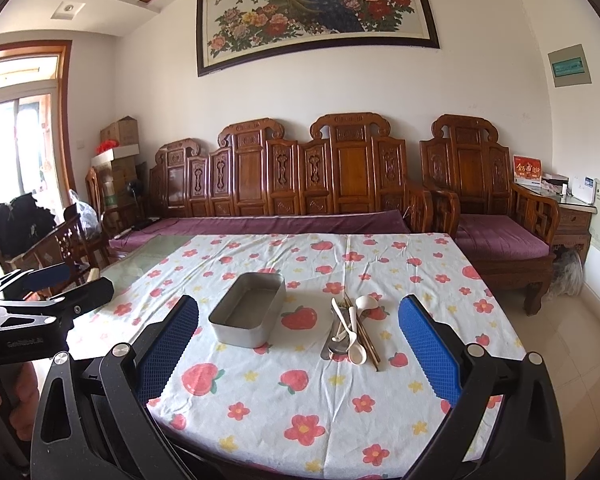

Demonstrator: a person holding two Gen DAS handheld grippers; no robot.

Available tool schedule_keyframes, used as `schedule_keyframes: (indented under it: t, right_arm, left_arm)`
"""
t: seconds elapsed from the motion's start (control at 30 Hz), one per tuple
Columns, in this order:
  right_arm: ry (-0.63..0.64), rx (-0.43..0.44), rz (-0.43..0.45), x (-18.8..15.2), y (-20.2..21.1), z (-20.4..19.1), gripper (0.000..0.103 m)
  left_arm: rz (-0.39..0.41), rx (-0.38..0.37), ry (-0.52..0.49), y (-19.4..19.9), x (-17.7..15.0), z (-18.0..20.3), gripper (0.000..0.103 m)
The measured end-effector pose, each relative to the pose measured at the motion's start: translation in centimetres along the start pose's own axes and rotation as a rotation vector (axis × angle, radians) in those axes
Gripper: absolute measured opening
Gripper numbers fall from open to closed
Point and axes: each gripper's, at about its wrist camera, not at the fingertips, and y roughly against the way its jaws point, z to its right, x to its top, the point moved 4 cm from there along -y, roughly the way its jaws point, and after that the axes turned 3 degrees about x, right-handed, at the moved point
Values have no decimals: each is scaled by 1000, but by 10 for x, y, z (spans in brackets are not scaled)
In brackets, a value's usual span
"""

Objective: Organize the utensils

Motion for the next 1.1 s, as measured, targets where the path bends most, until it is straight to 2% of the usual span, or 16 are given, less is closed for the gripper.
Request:
schedule_keyframes:
  t: [0.37, 0.67, 0.83, 1.1]
  right_arm:
    - [26, 3, -42, -23, -38, 21, 100]
    - [60, -10, -172, -34, -109, 72, 77]
    - [54, -17, -235, -39, -145, 99, 65]
    - [19, 44, -357, -66, -212, 121, 49]
  left_arm:
    - [-92, -56, -45, -53, -26, 10, 96]
    - [-138, -109, -69, -103, -32, 26, 96]
    - [-193, -141, -89, -135, -36, 40, 96]
    - [-266, -171, -110, -183, -48, 66, 96]
